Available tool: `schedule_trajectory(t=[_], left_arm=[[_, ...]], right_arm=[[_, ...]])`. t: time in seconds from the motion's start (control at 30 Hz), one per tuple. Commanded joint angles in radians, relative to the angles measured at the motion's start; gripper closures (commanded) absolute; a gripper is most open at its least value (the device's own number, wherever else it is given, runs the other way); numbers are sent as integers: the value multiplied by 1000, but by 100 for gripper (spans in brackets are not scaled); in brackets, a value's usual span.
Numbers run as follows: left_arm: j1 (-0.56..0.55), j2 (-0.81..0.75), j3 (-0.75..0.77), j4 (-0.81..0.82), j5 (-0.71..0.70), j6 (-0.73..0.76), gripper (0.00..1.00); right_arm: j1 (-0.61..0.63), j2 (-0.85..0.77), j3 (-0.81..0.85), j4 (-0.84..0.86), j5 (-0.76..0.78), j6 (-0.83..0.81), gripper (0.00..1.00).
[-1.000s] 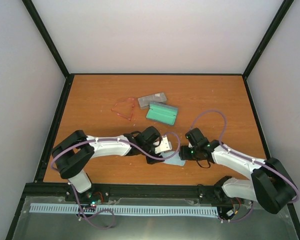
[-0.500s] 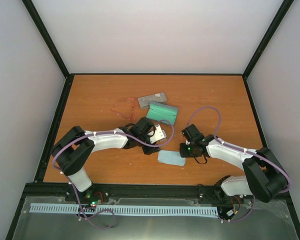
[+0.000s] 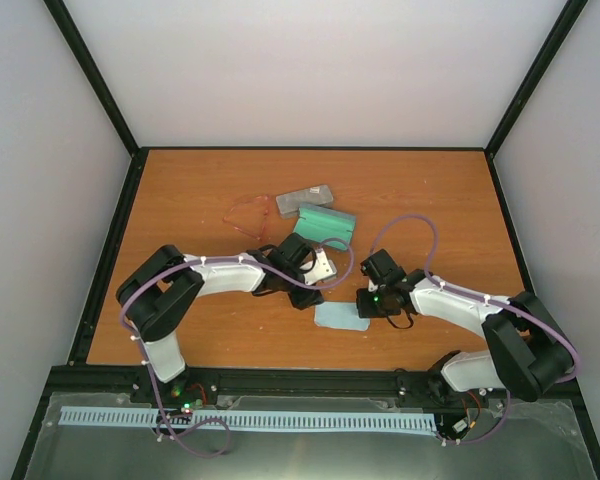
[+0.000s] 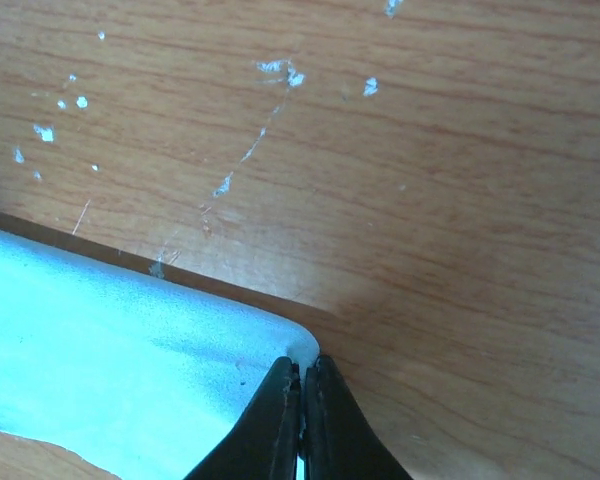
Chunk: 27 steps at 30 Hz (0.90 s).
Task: Organize the sunglasses
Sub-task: Pick up the glasses cleaning cloth from the center of the board.
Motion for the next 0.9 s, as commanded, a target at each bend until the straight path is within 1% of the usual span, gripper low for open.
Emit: schedule_trajectory(t=[0.0,0.37,0.43,0.57,0.63,0.87], left_arm=[[8,17,43,-12,10,-12,44],[7,56,28,-23,26,-9,44],[7,59,21,-25,34,-6,47],[7,66,15,-38,64,-5,54],[7,57,6,-40,74,-7,56],[7,25,-5,-78,76,17,57]], right_arm=[[11,27,-8,-59,-12,3,97],[13,41,1,-46,-7,-2,97],[13,44,2,-44,-8,-2,97],[12,45,5,-45,-6,1,97],[13,45,9,-45,-5,3,97],[13,62,19,-39,-6,7,97]])
